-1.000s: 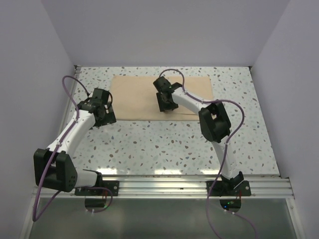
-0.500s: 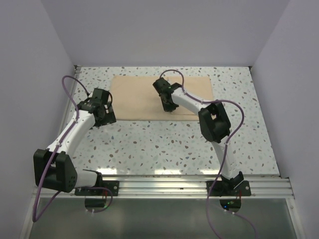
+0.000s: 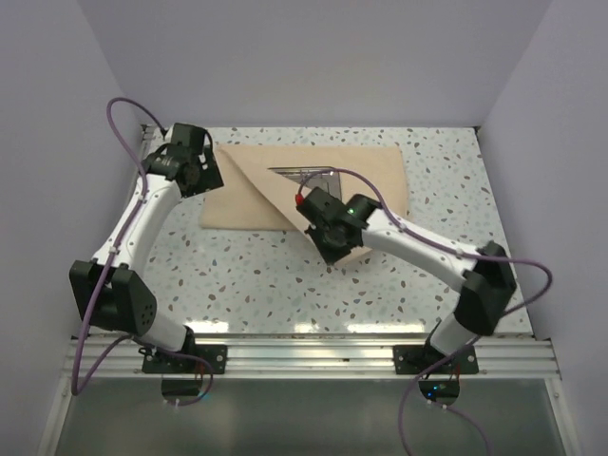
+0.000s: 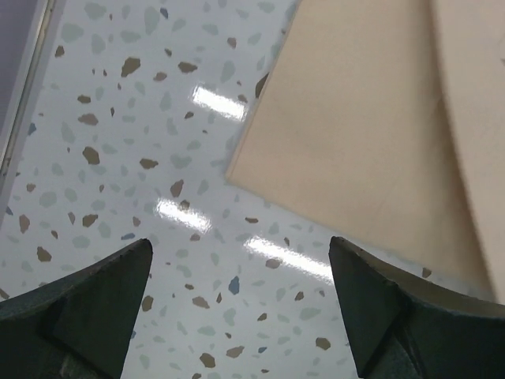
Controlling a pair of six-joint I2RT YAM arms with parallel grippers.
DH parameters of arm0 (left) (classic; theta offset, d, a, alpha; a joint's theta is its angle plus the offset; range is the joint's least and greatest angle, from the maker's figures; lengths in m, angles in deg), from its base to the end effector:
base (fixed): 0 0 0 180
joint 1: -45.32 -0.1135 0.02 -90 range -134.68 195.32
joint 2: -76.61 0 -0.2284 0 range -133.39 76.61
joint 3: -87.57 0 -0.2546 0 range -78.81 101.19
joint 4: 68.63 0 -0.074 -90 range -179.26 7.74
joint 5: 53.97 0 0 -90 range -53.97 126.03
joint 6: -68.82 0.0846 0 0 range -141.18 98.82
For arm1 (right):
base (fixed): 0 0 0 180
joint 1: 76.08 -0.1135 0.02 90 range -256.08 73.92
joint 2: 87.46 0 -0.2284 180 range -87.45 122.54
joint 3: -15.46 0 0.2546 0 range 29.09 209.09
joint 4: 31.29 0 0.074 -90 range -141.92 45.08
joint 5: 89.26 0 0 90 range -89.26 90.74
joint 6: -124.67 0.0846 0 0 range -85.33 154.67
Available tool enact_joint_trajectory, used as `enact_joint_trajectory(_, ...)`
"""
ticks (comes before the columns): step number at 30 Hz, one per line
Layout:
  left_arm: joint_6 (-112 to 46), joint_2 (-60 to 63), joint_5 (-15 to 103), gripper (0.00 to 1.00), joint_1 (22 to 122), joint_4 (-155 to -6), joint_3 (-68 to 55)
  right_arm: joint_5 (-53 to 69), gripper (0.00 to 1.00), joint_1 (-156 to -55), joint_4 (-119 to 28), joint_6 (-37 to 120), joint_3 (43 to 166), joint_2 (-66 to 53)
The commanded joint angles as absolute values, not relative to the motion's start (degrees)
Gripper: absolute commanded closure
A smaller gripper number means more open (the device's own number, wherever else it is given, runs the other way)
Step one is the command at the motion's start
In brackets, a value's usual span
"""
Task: Open and lay out the surgical kit
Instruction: Open the surgical kit at the center of the board.
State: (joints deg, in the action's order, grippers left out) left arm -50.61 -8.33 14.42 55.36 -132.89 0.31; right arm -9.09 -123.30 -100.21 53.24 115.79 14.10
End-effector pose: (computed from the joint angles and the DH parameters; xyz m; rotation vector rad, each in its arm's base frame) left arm 0.3367 -0.0280 0.2483 -0.5544 2.4040 0.1918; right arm 0.2644 0.2645 0.1838 -0.6422 2.6827 0.0630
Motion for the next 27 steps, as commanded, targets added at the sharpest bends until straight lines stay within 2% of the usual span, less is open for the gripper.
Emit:
enact_joint_trajectory(1, -48.7, -11.1, 12.9, 0.01, 54.2, -133.1, 7.8, -4.4, 1.0, -129.1, -112.1, 57.9, 105.3, -1.1)
enact_joint_trajectory(6, -48.4, -14.3, 14.3, 0.01, 53.6, -133.1, 12.1, -4.3, 1.0, -130.6, -119.9, 64.5, 95.5, -16.9)
enact_joint_trajectory(8, -48.6, -15.1, 15.4, 0.02, 53.6, -132.9, 11.9, -6.2, 1.0, -130.5, -121.5, 66.6, 92.4, -19.6)
enact_joint_trajectory(9, -48.7, -15.7, 15.7, 0.02, 53.6, -132.8, 11.7, -9.3, 0.9, -130.5, -123.9, 67.4, 91.7, -20.2)
enact_joint_trajectory(11, -48.8, -16.1, 16.7, 0.03, 53.6, -132.8, 11.3, -13.1, 0.43, -130.5, -126.9, 70.0, 90.9, -20.2)
enact_joint_trajectory(13, -49.0, -16.2, 17.2, 0.04, 53.7, -133.0, 10.8, -17.2, 0.27, -130.5, -130.2, 72.3, 91.1, -18.8)
enact_joint_trajectory(14, -49.1, -16.0, 17.4, 0.04, 53.7, -133.0, 10.4, -18.3, 0.23, -130.5, -131.1, 73.2, 91.5, -18.2)
enact_joint_trajectory(15, -49.3, -15.4, 17.6, 0.04, 53.7, -133.0, 10.1, -19.5, 0.1, -130.6, -132.3, 74.9, 92.2, -17.5)
enact_joint_trajectory(18, -49.3, -14.5, 18.9, 0.04, 53.7, -131.9, 8.6, -21.8, 0.03, -130.4, -132.5, 77.1, 95.4, -15.7)
enact_joint_trajectory(22, -48.9, -14.8, 23.3, 0.04, 53.7, -130.0, 6.9, -24.5, 0.02, -130.4, -126.2, 74.6, 100.4, -13.4)
enact_joint_trajectory(27, -47.6, -18.6, 26.1, 0.05, 56.4, -126.1, 5.0, -27.9, 0.02, -129.6, -115.4, 67.7, 110.8, -2.5)
